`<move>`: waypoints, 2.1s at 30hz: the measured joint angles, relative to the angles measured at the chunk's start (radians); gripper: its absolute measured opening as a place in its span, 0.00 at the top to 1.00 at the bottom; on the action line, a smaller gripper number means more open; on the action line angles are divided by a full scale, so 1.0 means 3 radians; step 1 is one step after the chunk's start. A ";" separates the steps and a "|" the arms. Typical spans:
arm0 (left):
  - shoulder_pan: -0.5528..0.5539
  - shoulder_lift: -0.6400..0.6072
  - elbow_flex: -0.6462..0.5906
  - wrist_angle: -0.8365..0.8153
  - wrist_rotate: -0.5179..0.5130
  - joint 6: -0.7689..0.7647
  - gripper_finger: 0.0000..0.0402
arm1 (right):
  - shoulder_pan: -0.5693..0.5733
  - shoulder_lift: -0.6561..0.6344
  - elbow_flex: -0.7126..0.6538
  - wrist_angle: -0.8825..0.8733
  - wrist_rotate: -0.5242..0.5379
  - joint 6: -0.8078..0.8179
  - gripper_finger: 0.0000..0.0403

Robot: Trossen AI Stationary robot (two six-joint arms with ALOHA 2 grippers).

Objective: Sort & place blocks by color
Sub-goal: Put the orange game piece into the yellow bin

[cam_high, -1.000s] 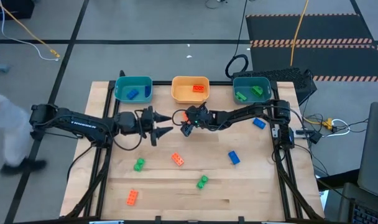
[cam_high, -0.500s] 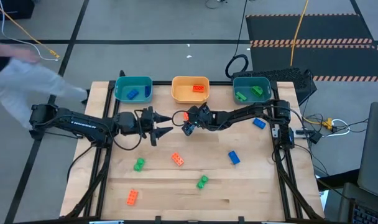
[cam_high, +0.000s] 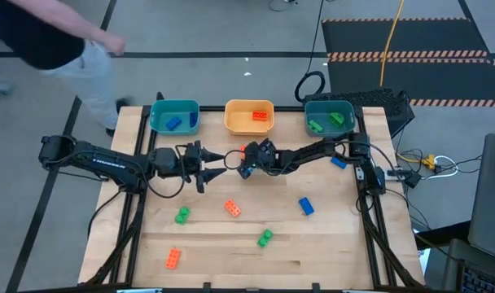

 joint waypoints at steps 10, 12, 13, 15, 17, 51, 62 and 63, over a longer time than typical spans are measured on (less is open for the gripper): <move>-0.0031 0.0000 0.0000 0.0016 0.0000 0.0010 0.38 | 0.0039 -0.0075 -0.0011 -0.0099 0.0153 -0.0224 0.40; -0.0033 0.0000 0.0000 0.0019 0.0000 0.0009 0.38 | 0.0056 -0.0075 -0.0010 -0.0128 0.0148 -0.0225 0.47; -0.0033 0.0000 0.0000 0.0019 0.0000 0.0009 0.38 | 0.0064 -0.0077 -0.0010 -0.0154 0.0146 -0.0241 0.52; -0.0033 0.0000 0.0000 0.0019 0.0000 0.0003 0.38 | 0.0082 -0.0080 -0.0010 -0.0177 0.0148 -0.0317 0.63; -0.0033 0.0000 0.0000 0.0019 0.0000 0.0001 0.38 | 0.0103 -0.0089 -0.0010 -0.0176 0.0149 -0.0421 0.67; -0.0033 0.0003 0.0003 0.0039 -0.0022 -0.0076 0.38 | -0.0843 -0.1246 -0.0014 -0.0595 -0.0133 -0.1549 0.67; -0.0033 0.0001 0.0003 0.0041 -0.0025 -0.0085 0.38 | -0.0951 -0.1246 -0.0062 -0.0513 -0.0218 -0.1499 0.42; -0.0033 0.0001 0.0003 0.0041 -0.0025 -0.0086 0.38 | -0.0944 -0.1246 -0.0087 -0.0513 -0.0217 -0.1477 0.37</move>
